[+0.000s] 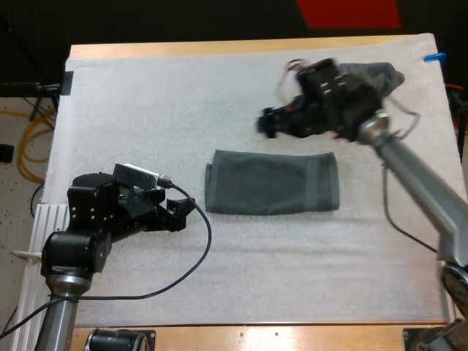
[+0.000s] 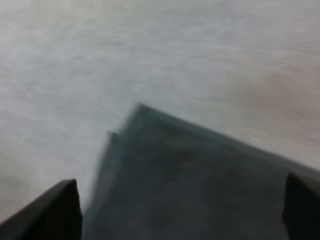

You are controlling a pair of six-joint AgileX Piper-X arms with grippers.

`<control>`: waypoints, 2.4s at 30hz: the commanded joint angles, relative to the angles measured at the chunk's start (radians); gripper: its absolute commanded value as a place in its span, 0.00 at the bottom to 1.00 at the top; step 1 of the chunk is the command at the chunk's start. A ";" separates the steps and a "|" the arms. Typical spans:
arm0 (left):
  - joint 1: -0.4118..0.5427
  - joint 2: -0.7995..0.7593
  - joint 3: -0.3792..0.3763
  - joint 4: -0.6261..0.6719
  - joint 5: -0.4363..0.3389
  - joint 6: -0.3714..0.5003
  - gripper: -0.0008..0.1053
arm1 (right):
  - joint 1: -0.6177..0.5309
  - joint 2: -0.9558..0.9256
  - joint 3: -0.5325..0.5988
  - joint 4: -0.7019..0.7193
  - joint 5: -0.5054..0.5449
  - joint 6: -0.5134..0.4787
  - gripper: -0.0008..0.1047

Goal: Pick towel from pile fold and stack

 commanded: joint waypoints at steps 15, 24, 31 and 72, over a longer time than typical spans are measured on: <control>0.002 -0.006 -0.009 -0.003 0.029 -0.095 0.63 | -0.234 -0.066 0.126 0.193 0.069 -0.111 0.75; 0.002 -0.006 -0.009 0.004 0.029 -0.111 0.63 | -0.274 -0.061 0.372 -0.015 -0.101 -0.061 0.75; 0.002 -0.006 -0.009 0.010 0.029 -0.111 0.63 | -0.274 0.008 0.481 -0.154 -0.287 0.038 0.75; 0.002 -0.006 -0.009 0.010 0.083 -0.112 0.63 | -0.112 -0.154 0.482 -0.039 0.251 -0.035 0.01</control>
